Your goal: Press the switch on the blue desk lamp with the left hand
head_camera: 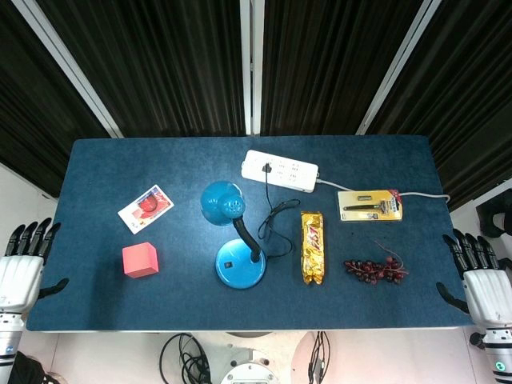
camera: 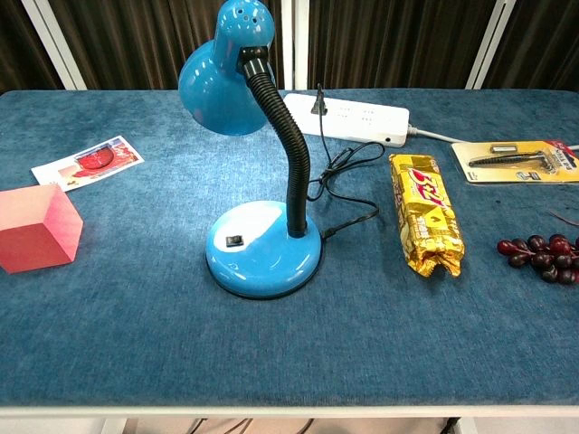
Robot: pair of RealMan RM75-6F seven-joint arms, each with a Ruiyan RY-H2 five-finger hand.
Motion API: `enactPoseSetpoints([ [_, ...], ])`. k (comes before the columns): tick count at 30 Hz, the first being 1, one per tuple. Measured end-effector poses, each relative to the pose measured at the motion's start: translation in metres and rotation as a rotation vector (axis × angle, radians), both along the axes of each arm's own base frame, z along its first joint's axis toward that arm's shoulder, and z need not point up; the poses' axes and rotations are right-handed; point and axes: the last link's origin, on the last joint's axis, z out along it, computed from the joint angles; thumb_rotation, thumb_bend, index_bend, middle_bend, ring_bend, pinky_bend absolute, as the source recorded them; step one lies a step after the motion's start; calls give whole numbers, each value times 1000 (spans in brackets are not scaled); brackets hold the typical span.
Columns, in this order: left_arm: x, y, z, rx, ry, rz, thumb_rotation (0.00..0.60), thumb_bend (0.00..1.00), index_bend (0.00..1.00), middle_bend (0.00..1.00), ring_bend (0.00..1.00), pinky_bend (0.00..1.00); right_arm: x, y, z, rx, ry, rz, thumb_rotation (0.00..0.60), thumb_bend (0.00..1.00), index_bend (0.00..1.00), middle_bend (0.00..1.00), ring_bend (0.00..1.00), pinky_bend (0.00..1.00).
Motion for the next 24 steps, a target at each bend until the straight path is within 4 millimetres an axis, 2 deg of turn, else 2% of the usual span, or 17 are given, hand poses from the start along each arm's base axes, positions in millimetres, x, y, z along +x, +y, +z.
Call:
enactPoseSetpoints([
  [11, 4, 0, -2, -13, 7, -9, 600, 0, 0, 0, 0, 0, -2, 2, 1, -6, -5, 0, 600, 198, 0, 0, 0, 0],
  [19, 18, 0, -11, -79, -25, -103, 600, 9, 0, 2, 0, 18, -3, 2, 7, -31, -6, 2, 600, 197, 0, 0, 0, 0],
  [21, 25, -1, -16, -115, -36, -145, 600, 34, 0, 41, 19, 111, -3, 2, 9, -36, -8, 5, 600, 198, 0, 0, 0, 0],
  [22, 28, -2, -18, -132, -38, -164, 600, 53, 0, 96, 67, 192, -2, 2, 9, -39, -10, 7, 600, 198, 0, 0, 0, 0],
  [24, 38, -3, -24, -172, -39, -206, 600, 104, 0, 262, 243, 362, -1, 1, 11, -45, -13, 11, 600, 198, 0, 0, 0, 0],
])
